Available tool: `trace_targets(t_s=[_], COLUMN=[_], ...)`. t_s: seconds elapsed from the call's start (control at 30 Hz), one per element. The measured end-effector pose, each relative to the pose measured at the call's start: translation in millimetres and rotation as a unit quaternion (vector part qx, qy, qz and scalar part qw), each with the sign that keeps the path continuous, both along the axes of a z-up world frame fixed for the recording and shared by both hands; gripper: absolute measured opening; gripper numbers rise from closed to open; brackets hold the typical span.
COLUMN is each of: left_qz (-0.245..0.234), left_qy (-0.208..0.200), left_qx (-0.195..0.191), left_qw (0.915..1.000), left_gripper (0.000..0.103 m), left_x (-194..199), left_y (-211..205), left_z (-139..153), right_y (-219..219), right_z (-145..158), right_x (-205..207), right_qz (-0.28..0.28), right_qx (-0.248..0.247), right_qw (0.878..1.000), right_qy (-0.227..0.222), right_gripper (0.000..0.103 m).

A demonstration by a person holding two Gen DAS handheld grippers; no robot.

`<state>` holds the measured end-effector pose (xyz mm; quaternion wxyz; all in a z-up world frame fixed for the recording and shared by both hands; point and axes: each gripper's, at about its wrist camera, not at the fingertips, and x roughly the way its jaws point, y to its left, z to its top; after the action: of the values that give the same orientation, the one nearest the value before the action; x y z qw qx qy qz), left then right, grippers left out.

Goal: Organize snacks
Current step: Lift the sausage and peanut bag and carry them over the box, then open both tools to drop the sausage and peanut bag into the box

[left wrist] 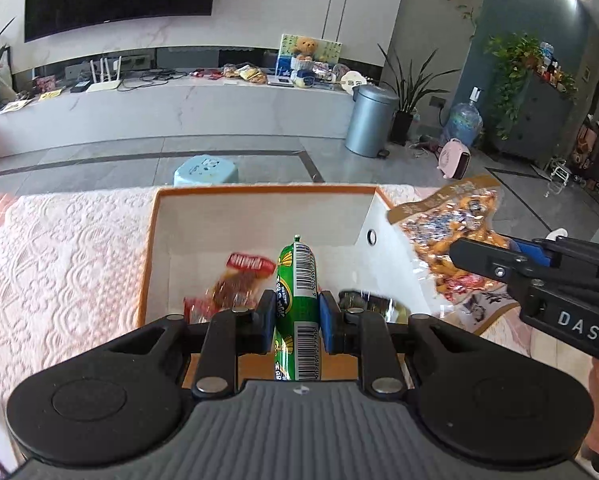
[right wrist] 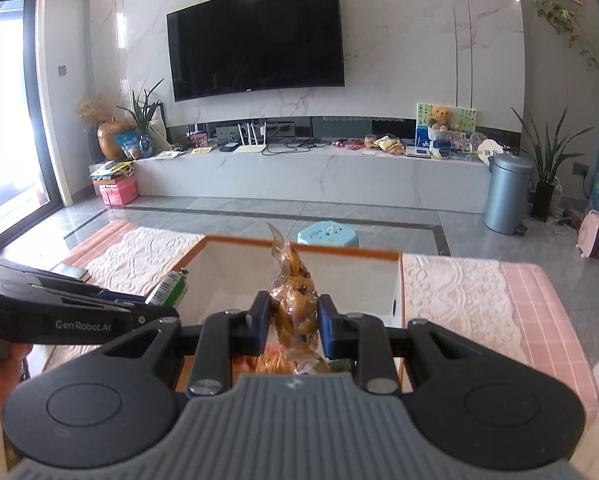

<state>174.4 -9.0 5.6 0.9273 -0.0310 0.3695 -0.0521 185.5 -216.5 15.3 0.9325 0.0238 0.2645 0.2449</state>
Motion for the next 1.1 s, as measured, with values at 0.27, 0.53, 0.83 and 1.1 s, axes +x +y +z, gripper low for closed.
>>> trace_targets(t_s=[0.27,0.53,0.83,1.1], left_qz=[-0.011,-0.009,-0.002,-0.001], left_qy=[0.004,0.064,0.103,0.129], left_qx=[-0.002,0.014,0.032,0.044], left_qw=[0.9999,0.9978,0.9942,0.9906], left_gripper=[0.024,0.024,0.024,0.024], left_x=[42.2,89.4,119.5,135.3], left_y=[2.1,0.9,0.3,1.4], left_z=[-6.6,-43.3,-72.8,-84.7], right_y=[25.4,52.4,80.6,96.7], right_z=[-9.4,-51.4,-84.5,-112.7], right_x=[46.4,92.4,128.5,149.1], right_qz=[0.014,0.029,0.038,0.052], right_qx=[-0.029,-0.108,-0.215,-0.278], right_qw=[0.999,0.994,0.976,0.958], right_qy=[-0.005,0.004,0.010,0.038], right_gripper=[0.022,0.022,0.022,0.022])
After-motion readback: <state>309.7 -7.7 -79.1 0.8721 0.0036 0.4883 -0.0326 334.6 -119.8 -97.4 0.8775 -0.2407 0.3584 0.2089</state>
